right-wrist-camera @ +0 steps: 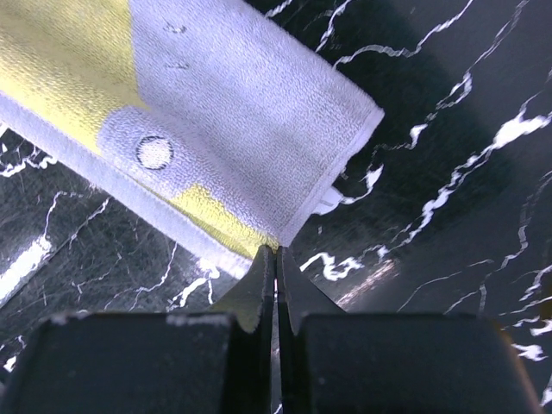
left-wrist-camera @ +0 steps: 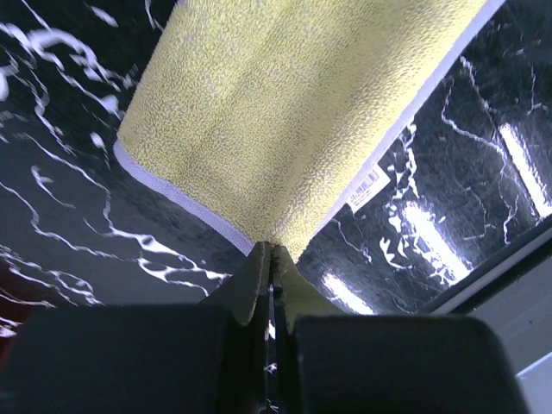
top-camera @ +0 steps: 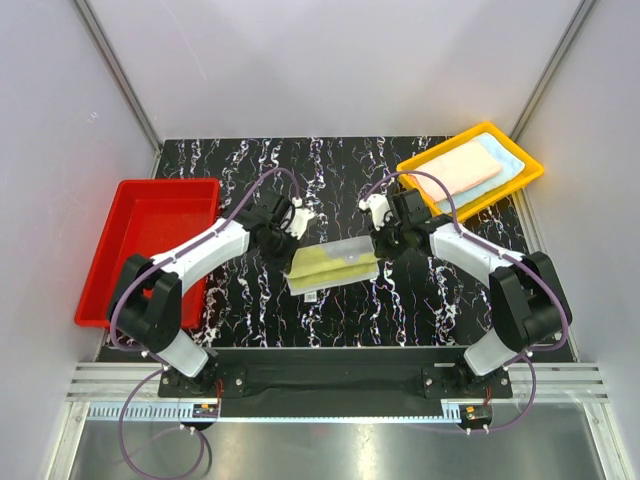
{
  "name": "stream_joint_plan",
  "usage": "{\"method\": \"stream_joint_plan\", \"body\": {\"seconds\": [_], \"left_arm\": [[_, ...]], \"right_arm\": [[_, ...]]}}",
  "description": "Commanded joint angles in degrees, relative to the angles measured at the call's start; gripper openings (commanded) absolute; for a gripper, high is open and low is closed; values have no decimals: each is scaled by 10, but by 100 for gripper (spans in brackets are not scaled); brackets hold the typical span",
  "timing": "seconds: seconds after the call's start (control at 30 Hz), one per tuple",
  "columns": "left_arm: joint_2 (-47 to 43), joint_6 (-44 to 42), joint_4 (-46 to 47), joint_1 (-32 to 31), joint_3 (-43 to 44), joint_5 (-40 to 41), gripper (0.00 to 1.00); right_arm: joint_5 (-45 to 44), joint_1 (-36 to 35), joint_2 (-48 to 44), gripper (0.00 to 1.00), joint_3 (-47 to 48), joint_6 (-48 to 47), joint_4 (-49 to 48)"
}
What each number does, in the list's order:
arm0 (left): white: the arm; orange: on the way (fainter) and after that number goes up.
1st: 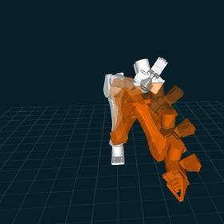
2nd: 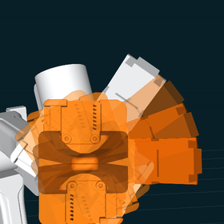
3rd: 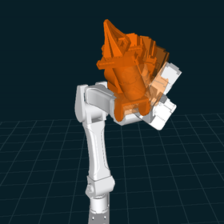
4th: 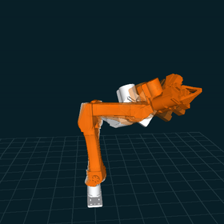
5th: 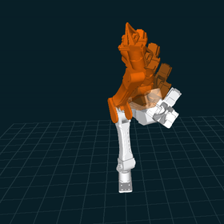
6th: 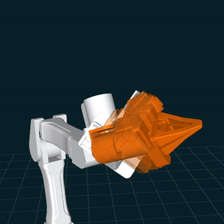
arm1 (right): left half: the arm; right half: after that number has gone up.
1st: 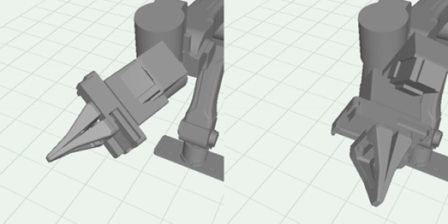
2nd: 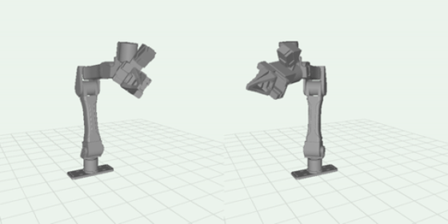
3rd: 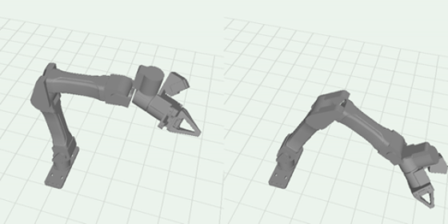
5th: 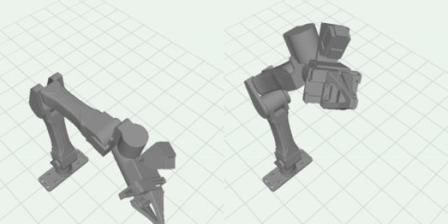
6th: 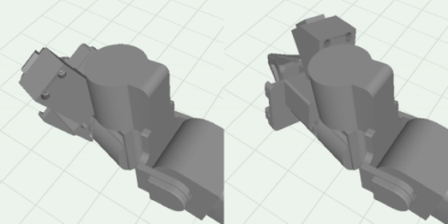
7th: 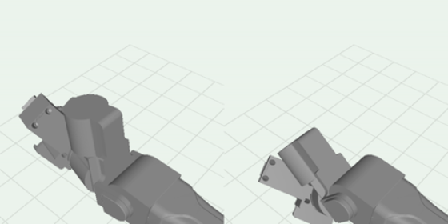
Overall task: Fold and stack the towels
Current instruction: Fold the towel
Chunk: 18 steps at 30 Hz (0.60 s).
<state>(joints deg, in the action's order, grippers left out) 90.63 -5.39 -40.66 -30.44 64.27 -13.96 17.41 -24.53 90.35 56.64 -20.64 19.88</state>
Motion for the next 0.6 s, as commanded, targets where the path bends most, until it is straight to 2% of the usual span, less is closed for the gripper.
{"method": "stream_joint_plan", "body": {"seconds": [0.0,0.2,0.47,0.53,0.57], "left_arm": [[-35,19,4,-3,-21,-15,0],[-37,36,1,-7,-34,-39,0],[-23,52,16,-30,-71,-95,0],[-19,52,11,-35,-75,-94,2],[-16,52,11,-36,-75,-99,7]], "right_arm": [[-12,-8,-22,0,-13,17,16],[-11,-11,-40,0,-31,36,-2],[-30,-11,2,0,-34,57,-5],[-29,-11,9,5,-30,60,2],[-31,-11,9,8,-29,60,5]]}}
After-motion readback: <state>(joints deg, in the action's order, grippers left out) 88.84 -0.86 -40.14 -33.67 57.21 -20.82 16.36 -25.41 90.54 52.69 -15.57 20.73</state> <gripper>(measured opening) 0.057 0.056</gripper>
